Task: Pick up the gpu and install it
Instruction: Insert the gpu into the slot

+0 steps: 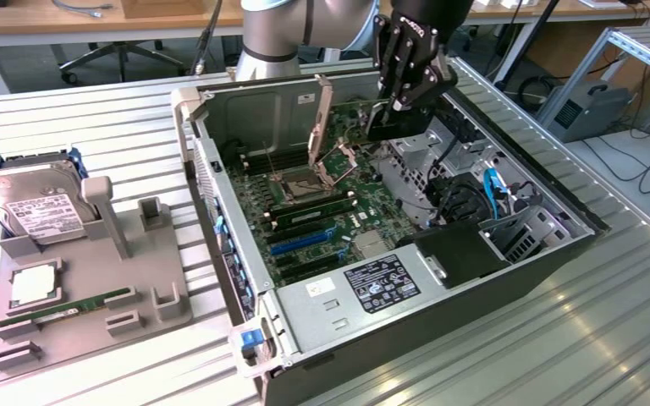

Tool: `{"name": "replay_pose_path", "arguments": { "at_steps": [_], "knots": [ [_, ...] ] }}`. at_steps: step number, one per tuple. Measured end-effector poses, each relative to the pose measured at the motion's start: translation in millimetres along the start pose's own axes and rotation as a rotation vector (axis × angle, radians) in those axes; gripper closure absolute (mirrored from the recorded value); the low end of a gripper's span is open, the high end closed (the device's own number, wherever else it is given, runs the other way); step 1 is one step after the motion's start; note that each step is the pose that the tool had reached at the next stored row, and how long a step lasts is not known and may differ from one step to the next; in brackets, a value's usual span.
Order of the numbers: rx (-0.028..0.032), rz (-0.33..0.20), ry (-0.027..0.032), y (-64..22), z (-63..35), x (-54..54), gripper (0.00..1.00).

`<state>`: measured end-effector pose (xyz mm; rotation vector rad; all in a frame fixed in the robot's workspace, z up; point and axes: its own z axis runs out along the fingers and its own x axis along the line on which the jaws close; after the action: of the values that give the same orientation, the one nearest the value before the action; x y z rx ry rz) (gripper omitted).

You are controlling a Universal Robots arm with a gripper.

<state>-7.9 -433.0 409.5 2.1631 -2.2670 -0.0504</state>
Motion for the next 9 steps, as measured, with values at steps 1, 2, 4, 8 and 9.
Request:
{"name": "replay_pose_path", "arguments": {
  "at_steps": [1,2,4,8,9],
  "knots": [
    [0.0,0.0,0.0,0.1,0.2,0.2,0.73],
    [0.0,0.0,-0.0001,0.3,0.4,0.3,0.73],
    [0.0,0.0,-0.0001,0.7,0.7,0.7,0.73],
    [0.0,0.0,-0.0002,1.3,1.4,1.4,0.73],
    [0.0,0.0,-0.0002,1.4,1.6,1.6,0.73]
  ]
}}
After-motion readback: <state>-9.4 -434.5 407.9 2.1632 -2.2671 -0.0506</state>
